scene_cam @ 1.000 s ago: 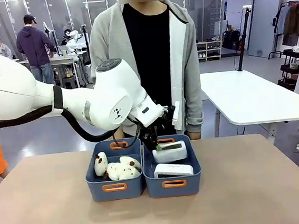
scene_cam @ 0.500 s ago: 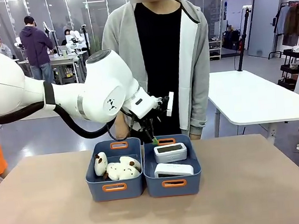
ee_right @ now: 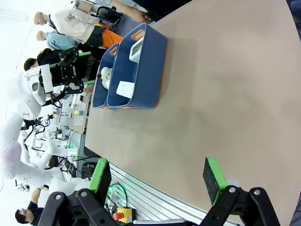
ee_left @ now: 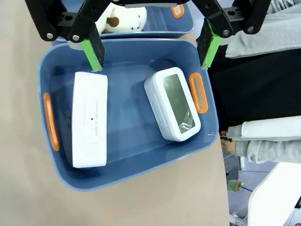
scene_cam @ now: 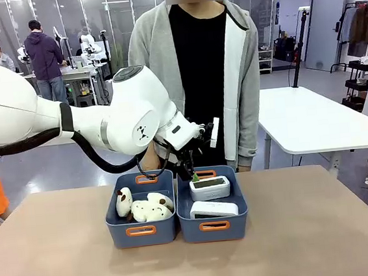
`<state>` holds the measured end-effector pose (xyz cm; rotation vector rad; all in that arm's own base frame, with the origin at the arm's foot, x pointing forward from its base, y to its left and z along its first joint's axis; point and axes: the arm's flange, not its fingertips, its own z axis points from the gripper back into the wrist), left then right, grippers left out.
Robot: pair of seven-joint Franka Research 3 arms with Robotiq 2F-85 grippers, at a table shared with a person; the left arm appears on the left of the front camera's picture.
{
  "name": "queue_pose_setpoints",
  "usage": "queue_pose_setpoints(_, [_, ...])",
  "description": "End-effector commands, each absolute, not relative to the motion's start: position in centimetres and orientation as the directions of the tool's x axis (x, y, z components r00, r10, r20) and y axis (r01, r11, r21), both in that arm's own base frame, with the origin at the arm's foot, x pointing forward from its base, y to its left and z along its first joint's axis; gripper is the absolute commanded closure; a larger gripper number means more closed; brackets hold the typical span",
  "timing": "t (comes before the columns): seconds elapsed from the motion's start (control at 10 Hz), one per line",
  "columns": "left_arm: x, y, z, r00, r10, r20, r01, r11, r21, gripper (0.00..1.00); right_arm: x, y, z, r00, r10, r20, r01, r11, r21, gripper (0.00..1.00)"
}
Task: Sort the digital clocks into the basket.
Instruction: Pick up the Digital clock from the table and place it into the empty Plastic storage basket.
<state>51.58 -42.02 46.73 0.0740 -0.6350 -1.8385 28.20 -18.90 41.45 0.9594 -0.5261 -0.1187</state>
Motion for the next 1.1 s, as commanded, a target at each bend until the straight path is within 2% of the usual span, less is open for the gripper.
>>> queue_pose_setpoints(0.0, [51.73,-42.09,46.94,-0.358,-0.899,0.252,0.859,-0.211,0.466,0.0,28.14,-18.86,41.6,0.87,-0.327,0.368,-0.126,0.574,0.809,0.0])
queue_pose_setpoints(1.0, [51.73,-42.09,46.94,-0.358,-0.899,0.252,0.859,-0.211,0.466,0.0,28.14,-18.86,41.6,0.87,-0.327,0.368,-0.126,0.574,0.809,0.0])
